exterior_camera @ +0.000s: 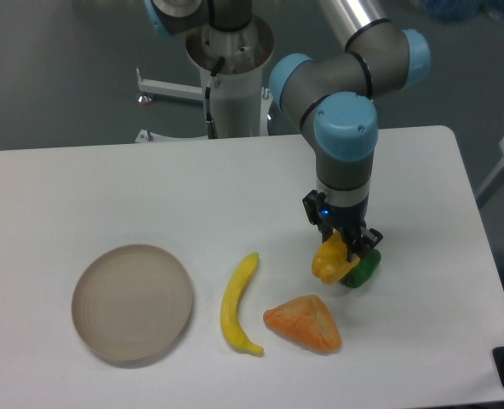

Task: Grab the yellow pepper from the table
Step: 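Lift the yellow pepper and carry it toward the green pepper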

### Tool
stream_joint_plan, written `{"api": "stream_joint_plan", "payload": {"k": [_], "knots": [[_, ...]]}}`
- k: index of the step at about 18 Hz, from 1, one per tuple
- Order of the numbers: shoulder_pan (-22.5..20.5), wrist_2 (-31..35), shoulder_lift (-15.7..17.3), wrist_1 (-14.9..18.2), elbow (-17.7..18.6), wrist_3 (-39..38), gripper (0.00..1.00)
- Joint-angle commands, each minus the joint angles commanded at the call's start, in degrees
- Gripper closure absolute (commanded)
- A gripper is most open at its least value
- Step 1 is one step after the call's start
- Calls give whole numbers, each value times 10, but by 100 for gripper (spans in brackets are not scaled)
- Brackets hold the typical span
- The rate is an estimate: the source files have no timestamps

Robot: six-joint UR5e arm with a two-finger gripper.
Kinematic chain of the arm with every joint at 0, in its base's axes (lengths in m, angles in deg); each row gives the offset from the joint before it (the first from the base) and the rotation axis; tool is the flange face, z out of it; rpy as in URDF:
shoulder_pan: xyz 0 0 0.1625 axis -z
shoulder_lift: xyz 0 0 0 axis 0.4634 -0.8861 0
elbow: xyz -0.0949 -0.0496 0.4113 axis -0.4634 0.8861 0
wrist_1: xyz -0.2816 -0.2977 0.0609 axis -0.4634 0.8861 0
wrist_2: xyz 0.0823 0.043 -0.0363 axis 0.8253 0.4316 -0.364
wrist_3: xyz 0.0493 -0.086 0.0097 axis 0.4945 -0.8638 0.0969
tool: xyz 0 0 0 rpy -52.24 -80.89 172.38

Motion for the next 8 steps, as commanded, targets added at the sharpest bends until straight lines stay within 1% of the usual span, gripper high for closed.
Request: {"api": "stream_joint_plan", "payload": {"k": [8], "knots": [[1, 0, -8, -4, -6, -1, 61]]}}
